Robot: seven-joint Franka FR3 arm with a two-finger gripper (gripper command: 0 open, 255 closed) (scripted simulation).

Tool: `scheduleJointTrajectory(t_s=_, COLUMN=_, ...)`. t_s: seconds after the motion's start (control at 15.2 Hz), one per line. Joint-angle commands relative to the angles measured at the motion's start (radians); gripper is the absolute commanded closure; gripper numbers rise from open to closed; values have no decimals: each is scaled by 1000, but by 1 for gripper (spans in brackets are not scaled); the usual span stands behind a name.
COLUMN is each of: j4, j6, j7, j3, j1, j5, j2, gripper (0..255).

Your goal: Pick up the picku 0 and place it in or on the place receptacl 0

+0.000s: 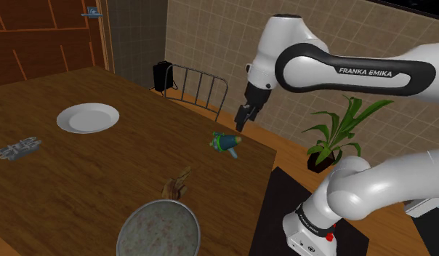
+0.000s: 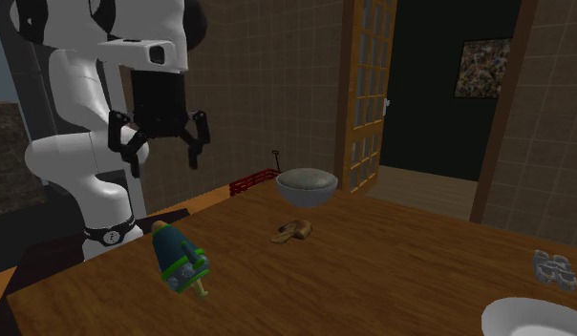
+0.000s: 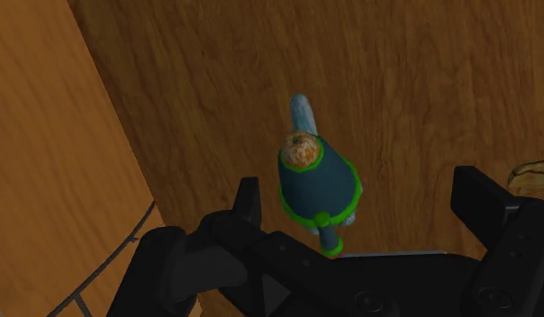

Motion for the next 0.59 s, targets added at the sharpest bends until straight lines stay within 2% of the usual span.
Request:
scheduleJointTrajectory(t_s=0.0, j4=21, j6=38, j7=14, j3=31, j1=14, j5=5, j2=45, gripper=0)
scheduleJointTrajectory(t_s=0.53, j4=150, j6=176, j7=88, j3=158, j1=53, j5=-31, j2=272, gripper=0)
